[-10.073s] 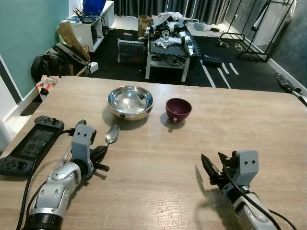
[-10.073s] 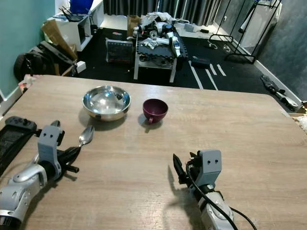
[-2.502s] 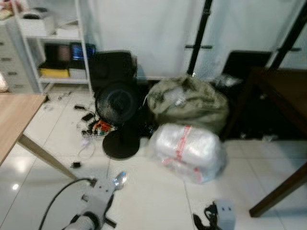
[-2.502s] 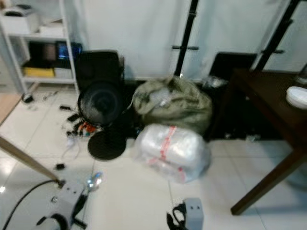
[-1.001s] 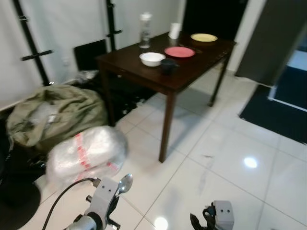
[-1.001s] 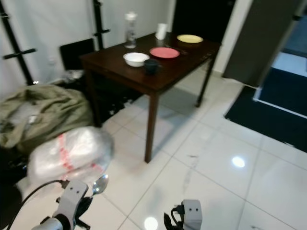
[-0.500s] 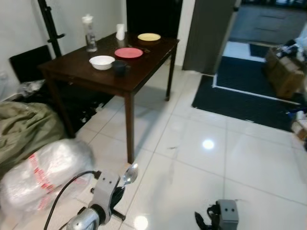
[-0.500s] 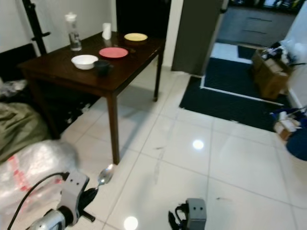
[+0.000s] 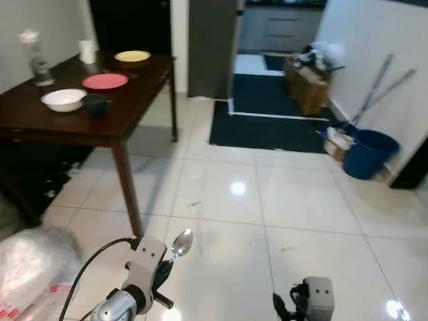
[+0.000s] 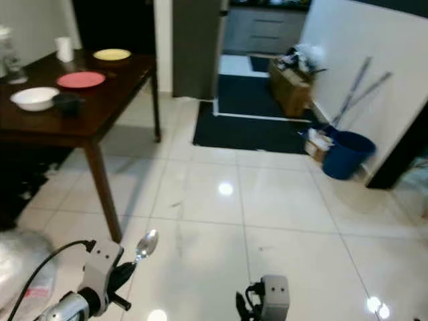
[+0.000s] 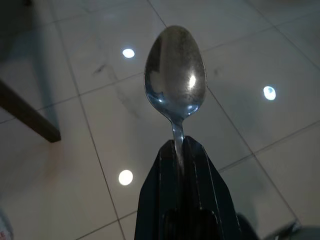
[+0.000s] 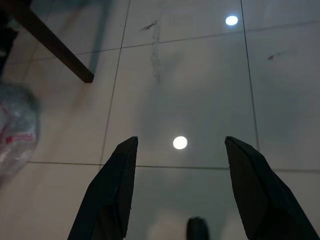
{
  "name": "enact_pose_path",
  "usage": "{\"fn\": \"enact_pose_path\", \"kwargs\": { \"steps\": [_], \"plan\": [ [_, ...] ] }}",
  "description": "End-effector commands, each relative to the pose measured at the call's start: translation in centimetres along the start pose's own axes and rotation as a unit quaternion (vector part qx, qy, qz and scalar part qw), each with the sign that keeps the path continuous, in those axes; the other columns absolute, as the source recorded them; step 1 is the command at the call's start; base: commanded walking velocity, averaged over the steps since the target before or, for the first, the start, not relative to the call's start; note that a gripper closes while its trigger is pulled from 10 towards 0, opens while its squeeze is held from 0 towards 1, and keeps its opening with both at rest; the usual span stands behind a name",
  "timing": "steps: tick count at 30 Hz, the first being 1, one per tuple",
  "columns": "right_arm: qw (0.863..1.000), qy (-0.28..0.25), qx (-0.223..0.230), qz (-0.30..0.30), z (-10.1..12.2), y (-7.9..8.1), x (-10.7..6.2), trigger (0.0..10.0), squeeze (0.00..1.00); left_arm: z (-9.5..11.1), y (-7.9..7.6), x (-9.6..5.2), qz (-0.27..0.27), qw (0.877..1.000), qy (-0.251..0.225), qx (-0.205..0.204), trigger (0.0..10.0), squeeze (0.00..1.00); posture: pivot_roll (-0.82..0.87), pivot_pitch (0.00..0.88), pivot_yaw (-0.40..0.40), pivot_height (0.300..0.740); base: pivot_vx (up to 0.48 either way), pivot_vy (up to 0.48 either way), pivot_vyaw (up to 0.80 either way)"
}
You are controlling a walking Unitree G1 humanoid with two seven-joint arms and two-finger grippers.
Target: Setting the table
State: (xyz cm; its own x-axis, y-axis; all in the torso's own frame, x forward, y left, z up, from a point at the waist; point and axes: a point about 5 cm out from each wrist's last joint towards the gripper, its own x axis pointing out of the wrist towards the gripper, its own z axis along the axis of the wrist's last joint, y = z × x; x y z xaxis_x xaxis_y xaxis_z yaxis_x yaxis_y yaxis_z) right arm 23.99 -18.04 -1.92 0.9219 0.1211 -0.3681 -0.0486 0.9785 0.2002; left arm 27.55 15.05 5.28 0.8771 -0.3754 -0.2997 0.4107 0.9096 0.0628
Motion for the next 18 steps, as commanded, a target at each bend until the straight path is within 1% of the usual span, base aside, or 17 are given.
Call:
{"fn": "enact_pose_path", "kwargs": {
  "steps": [1, 4, 8, 11, 14, 15, 17, 18],
  "plan": [
    [1.0, 0.005, -0.003, -0.009, -0.1, -0.7, -0.2, 10.0, 0.0, -0.2, -0.2, 0.0, 0.0, 1.0, 0.004, 0.002, 10.0, 0.0, 0.02, 0.041, 0.08, 0.74, 0.0, 0.0, -0.78],
    [1.0, 0.004, -0.003, -0.009, 0.0, -0.7, -0.2, 10.0, 0.0, -0.2, -0.1, 0.0, 0.002, 1.0, 0.004, 0.002, 10.0, 0.0, 0.02, 0.04, 0.08, 0.74, 0.0, 0.0, -0.78],
    [1.0, -0.005, -0.007, -0.003, 0.6, -0.5, 0.2, 10.0, 0.0, -0.5, 0.7, 0.0, 0.029, 1.0, 0.01, 0.003, 10.0, 0.0, 0.03, 0.036, 0.08, 0.74, 0.0, 0.0, -0.78],
    [1.0, -0.006, -0.008, -0.002, 0.7, -0.4, 0.3, 10.0, 0.0, -0.6, 0.9, -0.1, 0.036, 0.999, 0.012, 0.004, 10.0, 0.0, 0.03, 0.036, 0.08, 0.74, 0.0, 0.0, -0.78],
    [0.999, -0.02, -0.018, 0.019, 1.6, 0.4, 0.9, 10.0, 0.0, -1.0, 2.0, -0.4, 0.077, 0.997, 0.018, 0.011, 10.0, 0.0, 0.04, 0.033, 0.062, 0.74, 0.0, 0.0, -0.78],
    [0.999, -0.02, -0.018, 0.019, 1.6, 0.4, 0.9, 10.0, 0.0, -1.0, 2.0, -0.4, 0.077, 0.997, 0.018, 0.011, 10.0, 0.0, 0.04, 0.033, 0.062, 0.74, 0.0, 0.0, -0.78],
    [0.999, -0.023, -0.026, 0.035, 2.1, 1.0, 1.3, 10.0, 0.0, -1.7, 3.1, -1.0, 0.123, 0.992, 0.028, 0.014, 10.0, 0.0, 0.06, 0.033, 0.048, 0.74, 0.0, 0.0, -0.78],
    [0.999, -0.023, -0.026, 0.035, 2.1, 1.0, 1.3, 10.0, 0.0, -1.7, 3.1, -1.0, 0.123, 0.992, 0.028, 0.014, 10.0, 0.0, 0.06, 0.033, 0.048, 0.74, 0.0, 0.0, -0.78]
  ]
}}
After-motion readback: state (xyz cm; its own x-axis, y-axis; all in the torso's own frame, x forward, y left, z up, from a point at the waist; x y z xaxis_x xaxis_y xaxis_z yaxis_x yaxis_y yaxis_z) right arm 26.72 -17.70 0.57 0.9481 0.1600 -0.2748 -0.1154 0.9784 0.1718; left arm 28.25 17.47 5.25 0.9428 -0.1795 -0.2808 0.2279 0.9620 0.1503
